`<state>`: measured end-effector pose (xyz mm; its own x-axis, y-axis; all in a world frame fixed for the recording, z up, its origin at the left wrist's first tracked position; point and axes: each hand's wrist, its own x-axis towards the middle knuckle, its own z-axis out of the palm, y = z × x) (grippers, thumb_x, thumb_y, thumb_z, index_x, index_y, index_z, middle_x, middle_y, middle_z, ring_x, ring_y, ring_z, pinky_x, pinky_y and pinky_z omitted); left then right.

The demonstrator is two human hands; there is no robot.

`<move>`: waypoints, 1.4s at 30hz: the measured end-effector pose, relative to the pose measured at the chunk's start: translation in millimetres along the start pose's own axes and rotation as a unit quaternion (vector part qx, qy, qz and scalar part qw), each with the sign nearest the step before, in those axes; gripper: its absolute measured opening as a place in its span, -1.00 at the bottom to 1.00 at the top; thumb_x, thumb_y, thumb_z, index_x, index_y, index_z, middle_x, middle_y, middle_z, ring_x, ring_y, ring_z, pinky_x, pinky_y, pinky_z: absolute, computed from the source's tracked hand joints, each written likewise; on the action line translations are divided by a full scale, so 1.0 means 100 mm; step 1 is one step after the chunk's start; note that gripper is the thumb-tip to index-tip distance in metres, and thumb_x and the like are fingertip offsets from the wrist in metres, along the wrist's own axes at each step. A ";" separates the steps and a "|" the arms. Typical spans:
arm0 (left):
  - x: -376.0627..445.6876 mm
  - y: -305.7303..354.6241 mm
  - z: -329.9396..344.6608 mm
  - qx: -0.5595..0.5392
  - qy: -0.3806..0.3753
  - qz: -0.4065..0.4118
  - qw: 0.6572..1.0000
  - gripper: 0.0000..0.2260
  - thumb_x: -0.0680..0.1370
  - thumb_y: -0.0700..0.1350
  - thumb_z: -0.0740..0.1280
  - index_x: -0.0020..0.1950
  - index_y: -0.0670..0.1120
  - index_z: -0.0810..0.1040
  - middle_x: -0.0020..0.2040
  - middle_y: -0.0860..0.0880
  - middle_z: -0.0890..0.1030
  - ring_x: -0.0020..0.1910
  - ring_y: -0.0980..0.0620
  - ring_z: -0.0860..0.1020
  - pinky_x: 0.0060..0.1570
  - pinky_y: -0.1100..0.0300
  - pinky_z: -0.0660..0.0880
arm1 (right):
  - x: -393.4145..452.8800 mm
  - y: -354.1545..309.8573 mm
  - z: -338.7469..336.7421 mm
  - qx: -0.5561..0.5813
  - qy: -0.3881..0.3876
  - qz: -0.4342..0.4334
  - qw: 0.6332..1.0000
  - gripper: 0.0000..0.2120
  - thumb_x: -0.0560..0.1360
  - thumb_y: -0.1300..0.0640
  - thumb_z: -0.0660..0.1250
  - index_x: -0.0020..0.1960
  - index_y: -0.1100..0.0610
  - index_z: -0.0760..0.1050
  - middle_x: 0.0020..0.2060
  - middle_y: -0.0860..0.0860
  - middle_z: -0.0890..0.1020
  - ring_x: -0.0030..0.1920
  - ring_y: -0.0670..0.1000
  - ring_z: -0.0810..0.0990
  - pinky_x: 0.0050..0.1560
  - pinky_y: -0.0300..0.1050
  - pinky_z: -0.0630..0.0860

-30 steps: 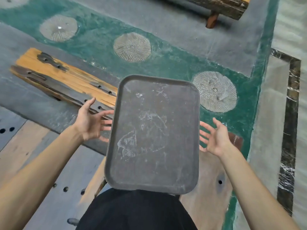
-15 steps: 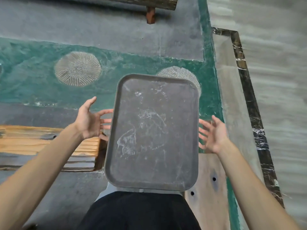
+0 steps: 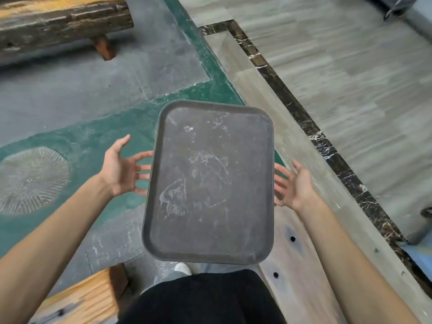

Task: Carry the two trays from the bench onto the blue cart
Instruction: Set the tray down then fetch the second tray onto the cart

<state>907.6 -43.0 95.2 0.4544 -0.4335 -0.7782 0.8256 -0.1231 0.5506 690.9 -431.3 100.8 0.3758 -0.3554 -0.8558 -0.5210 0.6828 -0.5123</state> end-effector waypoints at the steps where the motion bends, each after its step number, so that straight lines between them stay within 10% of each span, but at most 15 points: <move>1: 0.16 0.17 0.13 0.016 -0.010 -0.002 1.000 -0.31 0.32 0.49 0.18 0.16 0.04 0.70 -0.10 -0.11 0.62 -0.17 -0.11 0.58 -0.10 -0.23 0.52 | 0.09 -0.12 -0.05 0.013 0.004 -0.001 1.000 -0.49 0.53 -0.37 0.09 0.08 -0.10 0.68 0.03 -0.07 0.67 -0.01 -0.02 0.56 -0.09 0.03 0.33; 20: 2.76 2.19 3.50 0.222 -0.130 -0.046 0.965 -0.32 0.35 0.46 0.18 0.28 0.09 0.62 -0.15 -0.05 0.62 -0.18 -0.05 0.53 -0.11 -0.06 0.37 | 1.10 -2.12 -1.59 0.228 0.139 -0.055 0.962 -0.49 0.57 -0.34 0.08 0.24 -0.09 0.63 0.13 -0.06 0.63 0.08 -0.02 0.55 -0.06 0.02 0.37; 28: 3.63 2.30 5.28 0.321 -0.219 -0.108 0.915 -0.32 0.34 0.47 0.16 0.27 0.11 0.63 0.05 -0.08 0.64 0.04 -0.11 0.56 0.09 -0.18 0.35 | 1.22 -2.39 -2.50 0.339 0.221 -0.057 0.913 -0.52 0.55 -0.33 0.12 0.17 -0.08 0.65 0.08 -0.05 0.63 0.06 -0.01 0.55 -0.09 0.00 0.36; 37: 4.09 2.03 7.27 0.424 -0.302 -0.147 0.841 -0.38 0.37 0.44 0.18 0.22 0.10 0.66 -0.07 -0.06 0.71 -0.13 -0.04 0.66 -0.01 -0.10 0.46 | 0.96 -2.38 -3.28 0.454 0.327 -0.070 0.826 -0.51 0.58 -0.29 0.10 0.24 -0.05 0.64 0.01 -0.04 0.64 0.02 0.01 0.57 -0.05 0.02 0.39; 42: 4.10 1.64 8.16 0.473 -0.339 -0.168 0.796 -0.38 0.39 0.43 0.18 0.29 0.14 0.64 0.19 -0.06 0.64 0.15 -0.06 0.57 0.15 -0.21 0.40 | 0.76 -2.20 -3.66 0.514 0.372 -0.081 0.769 -0.53 0.58 -0.29 0.11 0.16 -0.07 0.66 -0.09 -0.05 0.60 0.00 0.02 0.53 -0.13 0.03 0.35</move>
<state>956.2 -969.2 112.3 -0.2881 -0.5767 -0.7645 0.0959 -0.8117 0.5761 553.2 -842.2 122.3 -0.3686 -0.4942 -0.7874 0.5111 0.5997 -0.6157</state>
